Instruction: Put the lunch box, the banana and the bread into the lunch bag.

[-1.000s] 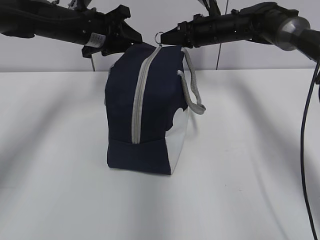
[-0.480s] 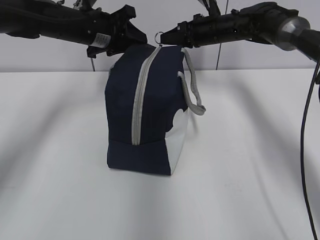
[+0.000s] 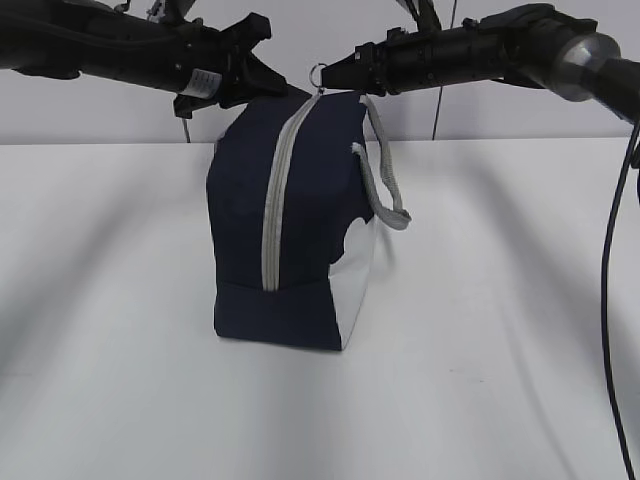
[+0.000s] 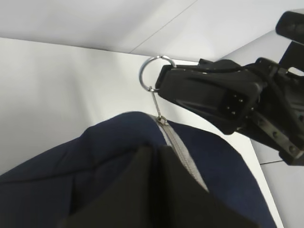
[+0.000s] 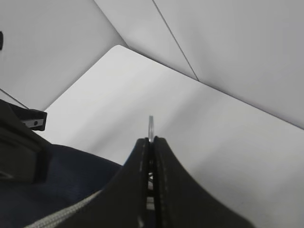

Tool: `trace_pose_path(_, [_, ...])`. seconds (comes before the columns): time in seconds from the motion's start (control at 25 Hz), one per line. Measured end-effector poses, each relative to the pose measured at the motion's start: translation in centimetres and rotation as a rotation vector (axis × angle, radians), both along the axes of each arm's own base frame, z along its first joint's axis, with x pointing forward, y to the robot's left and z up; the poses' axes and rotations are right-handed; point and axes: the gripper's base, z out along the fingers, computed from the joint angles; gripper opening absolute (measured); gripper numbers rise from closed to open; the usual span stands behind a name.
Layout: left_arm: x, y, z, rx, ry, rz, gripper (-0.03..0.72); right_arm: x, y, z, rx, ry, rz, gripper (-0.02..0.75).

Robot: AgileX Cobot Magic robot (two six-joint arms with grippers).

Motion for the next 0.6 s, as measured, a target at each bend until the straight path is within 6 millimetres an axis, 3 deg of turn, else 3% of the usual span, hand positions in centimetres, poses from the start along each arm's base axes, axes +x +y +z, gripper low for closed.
trace_pose_path(0.2, [-0.5, -0.3, 0.2, 0.008, -0.013, -0.072, 0.008, -0.1, 0.0, 0.0, 0.01, 0.019, 0.002, -0.016])
trace_pose_path(0.6, [-2.0, -0.4, 2.4, 0.047, -0.102, -0.208, 0.008, -0.1, 0.0, 0.0, 0.025, 0.046, -0.005, -0.016])
